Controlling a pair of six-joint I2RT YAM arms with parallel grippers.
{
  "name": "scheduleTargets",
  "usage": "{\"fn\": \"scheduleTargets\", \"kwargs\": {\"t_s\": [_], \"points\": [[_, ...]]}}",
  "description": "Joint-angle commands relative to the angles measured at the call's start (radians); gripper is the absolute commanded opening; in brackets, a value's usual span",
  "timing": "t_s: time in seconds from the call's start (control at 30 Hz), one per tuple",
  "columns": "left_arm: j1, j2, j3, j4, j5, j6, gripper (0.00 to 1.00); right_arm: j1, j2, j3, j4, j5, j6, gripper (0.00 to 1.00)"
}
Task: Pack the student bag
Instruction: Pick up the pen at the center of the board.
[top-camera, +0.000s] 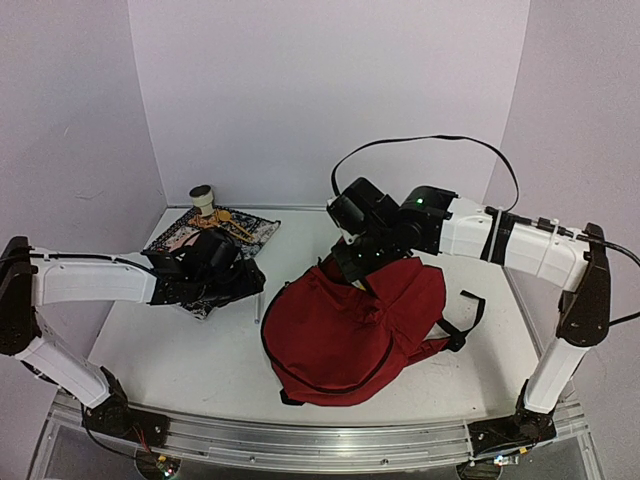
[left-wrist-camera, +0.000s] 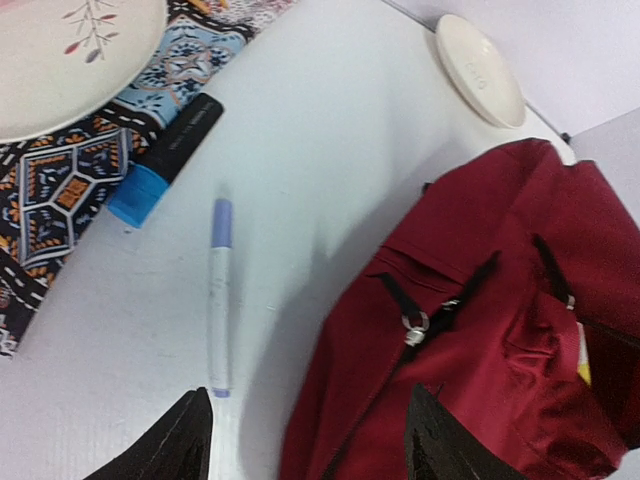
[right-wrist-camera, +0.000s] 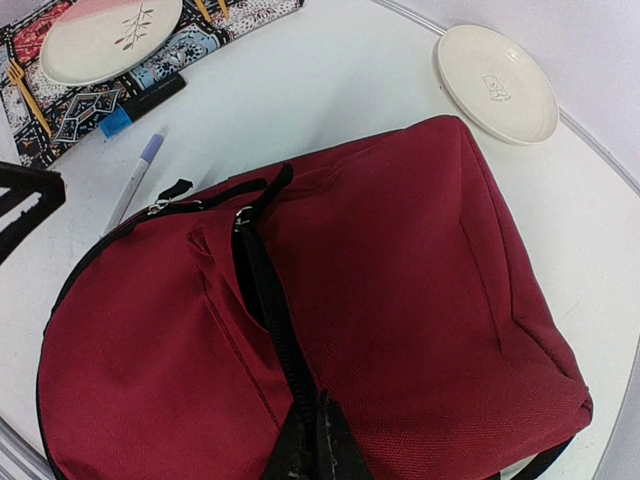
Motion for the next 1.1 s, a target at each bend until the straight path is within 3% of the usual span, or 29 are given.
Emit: {"fn": "scheduleTargets", "kwargs": {"t_s": [0.0, 0.23, 0.7, 1.07], "points": [[0.050, 0.061, 0.072, -0.115, 0.028, 0.105, 0.67, 0.012, -0.052, -0.006, -0.003, 0.009, 0.000, 0.00], [0.102, 0.270, 0.231, -0.248, 0.069, 0.228, 0.66, 0.011, -0.059, -0.007, -0.003, 0.001, 0.002, 0.00], [0.121, 0.547, 0.473, -0.361, 0.076, 0.332, 0.41, 0.011, -0.054, 0.005, -0.003, -0.012, 0.001, 0.00], [0.122, 0.629, 0.515, -0.462, 0.054, 0.346, 0.28, 0.012, -0.045, 0.009, -0.003, -0.014, -0.001, 0.00]]}}
